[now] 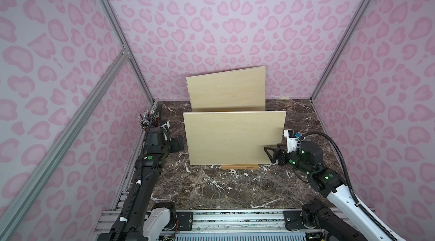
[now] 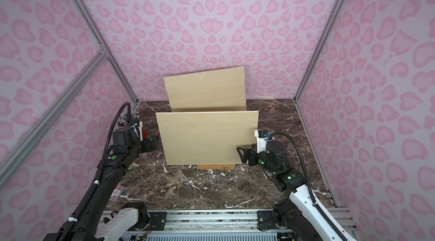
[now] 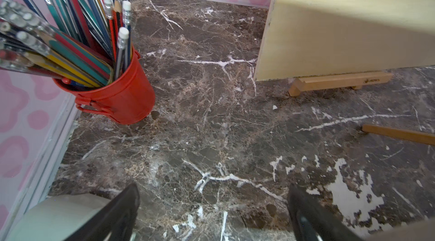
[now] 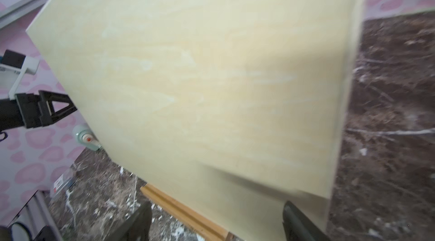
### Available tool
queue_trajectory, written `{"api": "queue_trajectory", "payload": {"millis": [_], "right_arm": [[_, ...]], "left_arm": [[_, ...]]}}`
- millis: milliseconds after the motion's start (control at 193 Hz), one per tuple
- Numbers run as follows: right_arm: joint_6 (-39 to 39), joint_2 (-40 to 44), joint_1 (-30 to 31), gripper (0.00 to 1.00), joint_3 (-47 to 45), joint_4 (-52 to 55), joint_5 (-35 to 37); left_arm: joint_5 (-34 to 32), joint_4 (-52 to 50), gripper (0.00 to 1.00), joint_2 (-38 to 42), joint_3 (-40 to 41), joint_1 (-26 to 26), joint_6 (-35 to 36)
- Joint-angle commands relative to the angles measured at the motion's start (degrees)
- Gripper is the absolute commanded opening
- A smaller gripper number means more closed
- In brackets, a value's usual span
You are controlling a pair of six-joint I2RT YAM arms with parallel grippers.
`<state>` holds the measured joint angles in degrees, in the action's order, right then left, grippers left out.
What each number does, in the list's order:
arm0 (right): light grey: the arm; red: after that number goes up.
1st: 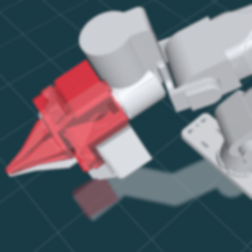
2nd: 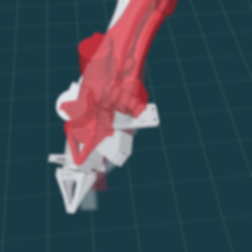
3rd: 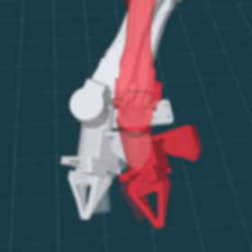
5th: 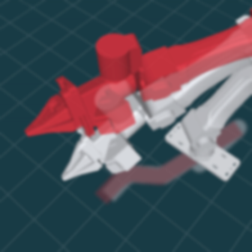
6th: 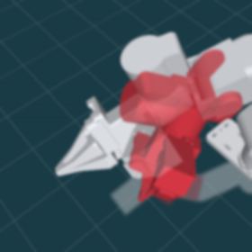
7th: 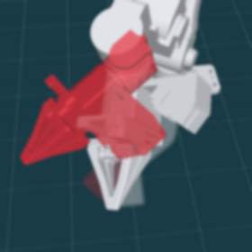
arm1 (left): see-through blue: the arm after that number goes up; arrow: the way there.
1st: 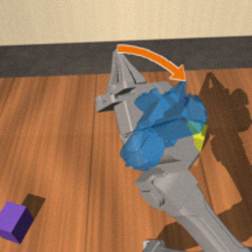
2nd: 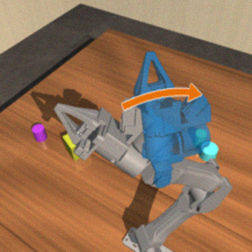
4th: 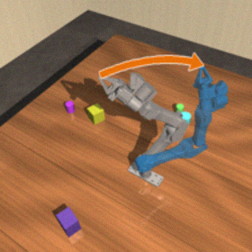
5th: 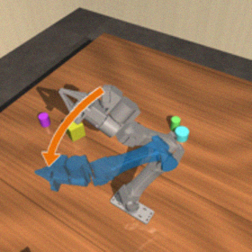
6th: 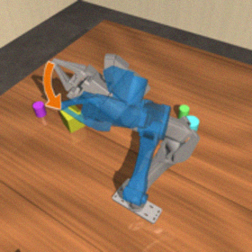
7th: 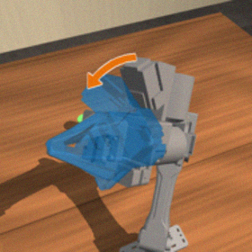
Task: Disassemble the easel
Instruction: Adjust the easel at the center of the board.
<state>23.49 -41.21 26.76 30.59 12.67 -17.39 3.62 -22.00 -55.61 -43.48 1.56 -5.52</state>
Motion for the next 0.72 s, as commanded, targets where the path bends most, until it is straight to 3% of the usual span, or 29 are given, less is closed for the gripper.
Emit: {"api": "queue_trajectory", "payload": {"millis": [0,176,719], "right_arm": [[7.41,-0.64,4.86,0.86,-4.29,-4.32,2.89],[9.41,-3.73,8.91,0.85,-8.97,-12.5,6.43],[7.07,-18.86,2.81,0.83,-6.06,-25.16,7.32]], "left_arm": [[3.82,-1.76,0.98,0.47,0.12,0.14,-0.19],[6.48,-2.03,0.98,0.77,0.77,0.13,-0.28],[14.17,-4.5,0.96,0.87,-0.11,0.11,0.68]]}}
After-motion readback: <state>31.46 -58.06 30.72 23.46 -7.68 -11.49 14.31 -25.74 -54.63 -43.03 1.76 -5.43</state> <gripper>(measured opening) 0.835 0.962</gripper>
